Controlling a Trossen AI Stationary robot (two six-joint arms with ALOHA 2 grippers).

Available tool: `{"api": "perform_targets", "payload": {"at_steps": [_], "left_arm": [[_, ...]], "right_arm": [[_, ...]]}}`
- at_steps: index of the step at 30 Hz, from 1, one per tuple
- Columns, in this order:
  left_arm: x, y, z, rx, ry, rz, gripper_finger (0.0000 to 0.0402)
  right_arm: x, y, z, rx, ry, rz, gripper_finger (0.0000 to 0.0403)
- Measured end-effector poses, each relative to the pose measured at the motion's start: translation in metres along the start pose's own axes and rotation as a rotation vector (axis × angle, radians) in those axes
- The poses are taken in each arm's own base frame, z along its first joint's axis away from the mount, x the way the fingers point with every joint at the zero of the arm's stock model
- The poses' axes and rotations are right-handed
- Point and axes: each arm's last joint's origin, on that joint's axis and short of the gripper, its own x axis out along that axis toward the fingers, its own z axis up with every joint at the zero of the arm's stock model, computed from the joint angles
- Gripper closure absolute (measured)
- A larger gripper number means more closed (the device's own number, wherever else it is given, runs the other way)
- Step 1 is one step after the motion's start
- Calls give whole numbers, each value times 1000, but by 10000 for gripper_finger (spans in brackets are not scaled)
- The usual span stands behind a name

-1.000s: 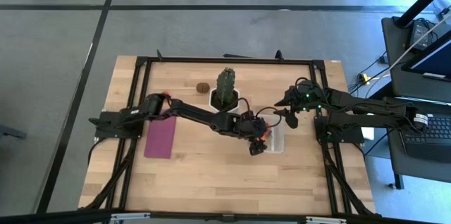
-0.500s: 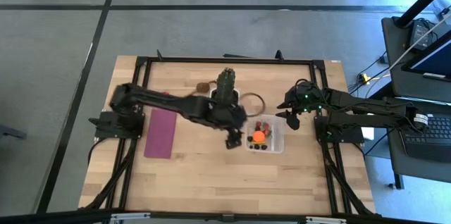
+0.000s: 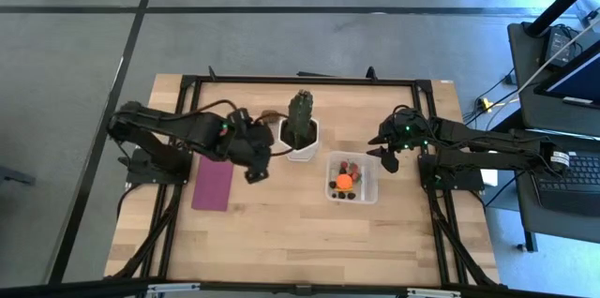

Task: Pick and placing Produce into tupperware
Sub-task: Put the strawberry into the transparent bin

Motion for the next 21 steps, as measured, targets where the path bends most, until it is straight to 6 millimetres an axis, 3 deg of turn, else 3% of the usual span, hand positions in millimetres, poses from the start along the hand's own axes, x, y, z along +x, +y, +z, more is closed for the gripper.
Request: {"api": "perform_targets", "payload": {"at_steps": [6, 21], "left_arm": [[-13, 1, -10, 51, 3, -9, 96], [-10, 6, -12, 32, 71, -9, 96]], "right_arm": [[0, 0, 0, -1, -5, 1, 214], [0, 0, 0, 1, -5, 0, 214]]}}
